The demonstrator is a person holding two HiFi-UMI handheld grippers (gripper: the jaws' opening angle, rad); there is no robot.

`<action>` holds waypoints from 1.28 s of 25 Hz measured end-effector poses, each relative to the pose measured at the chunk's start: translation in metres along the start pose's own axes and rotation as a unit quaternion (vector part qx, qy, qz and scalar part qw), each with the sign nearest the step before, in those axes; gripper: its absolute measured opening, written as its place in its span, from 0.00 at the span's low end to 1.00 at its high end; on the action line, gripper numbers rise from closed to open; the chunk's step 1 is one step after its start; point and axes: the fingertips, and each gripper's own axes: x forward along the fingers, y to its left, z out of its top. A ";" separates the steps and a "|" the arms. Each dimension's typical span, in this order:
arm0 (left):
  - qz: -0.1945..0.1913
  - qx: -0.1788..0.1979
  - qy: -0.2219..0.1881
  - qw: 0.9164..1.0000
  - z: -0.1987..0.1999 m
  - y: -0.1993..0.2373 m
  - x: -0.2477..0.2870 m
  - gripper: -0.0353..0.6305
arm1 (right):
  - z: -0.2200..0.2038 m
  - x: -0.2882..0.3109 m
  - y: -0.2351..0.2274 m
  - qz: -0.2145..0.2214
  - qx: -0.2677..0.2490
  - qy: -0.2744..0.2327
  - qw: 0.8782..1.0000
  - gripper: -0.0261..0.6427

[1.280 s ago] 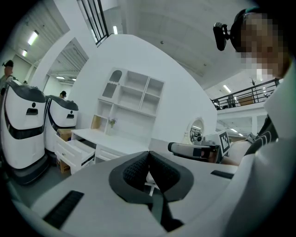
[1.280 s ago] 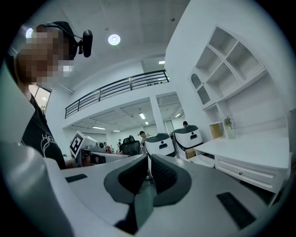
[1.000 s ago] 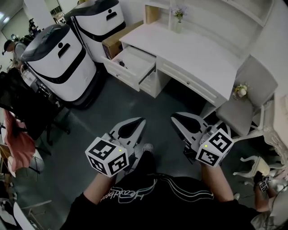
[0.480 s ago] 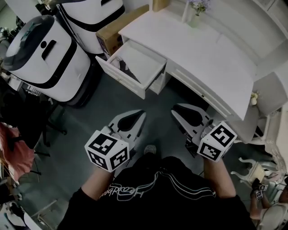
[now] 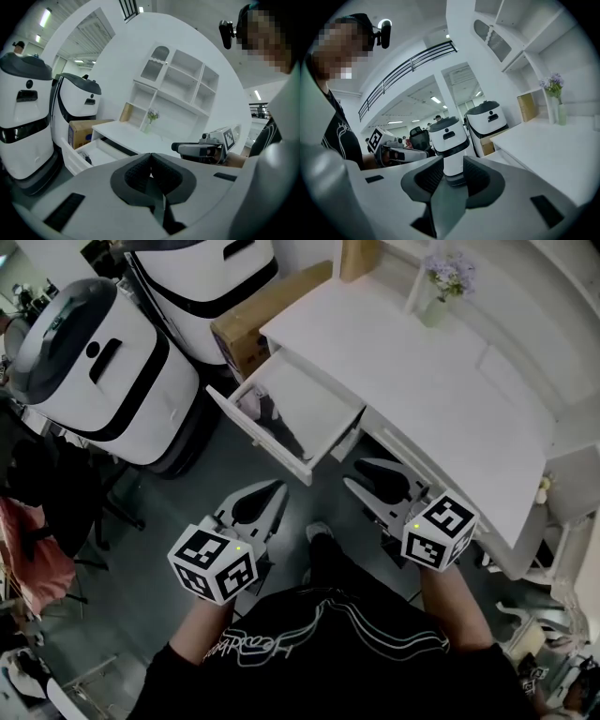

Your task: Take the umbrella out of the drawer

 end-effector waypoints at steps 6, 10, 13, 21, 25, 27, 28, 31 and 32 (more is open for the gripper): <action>0.053 -0.011 -0.003 0.999 0.045 0.050 0.039 0.08 | 0.016 0.063 -0.062 0.036 -0.009 0.032 0.999 0.34; 0.083 -0.029 -0.009 0.996 0.054 0.079 0.054 0.08 | 0.011 0.108 -0.099 0.046 -0.019 0.065 0.997 0.36; 0.098 -0.046 -0.009 0.994 0.055 0.103 0.056 0.08 | -0.006 0.151 -0.120 0.042 -0.026 0.106 0.993 0.37; 0.124 -0.086 0.012 0.988 0.039 0.179 0.058 0.08 | -0.084 0.268 -0.170 0.018 -0.029 0.223 0.974 0.38; 0.129 -0.102 0.027 0.986 0.034 0.214 0.061 0.08 | -0.128 0.313 -0.192 -0.002 -0.027 0.280 0.960 0.39; 0.132 -0.109 0.033 0.985 0.034 0.234 0.064 0.08 | -0.148 0.333 -0.201 -0.010 -0.023 0.305 0.952 0.39; 0.133 -0.112 0.036 0.984 0.035 0.244 0.065 0.08 | -0.157 0.342 -0.205 -0.013 -0.022 0.316 0.948 0.39; 0.139 -0.119 0.040 0.982 0.036 0.271 0.067 0.08 | -0.181 0.364 -0.218 -0.028 -0.017 0.341 0.939 0.39; 0.141 -0.122 0.041 0.981 0.036 0.280 0.067 0.08 | -0.188 0.369 -0.222 -0.034 -0.015 0.348 0.937 0.39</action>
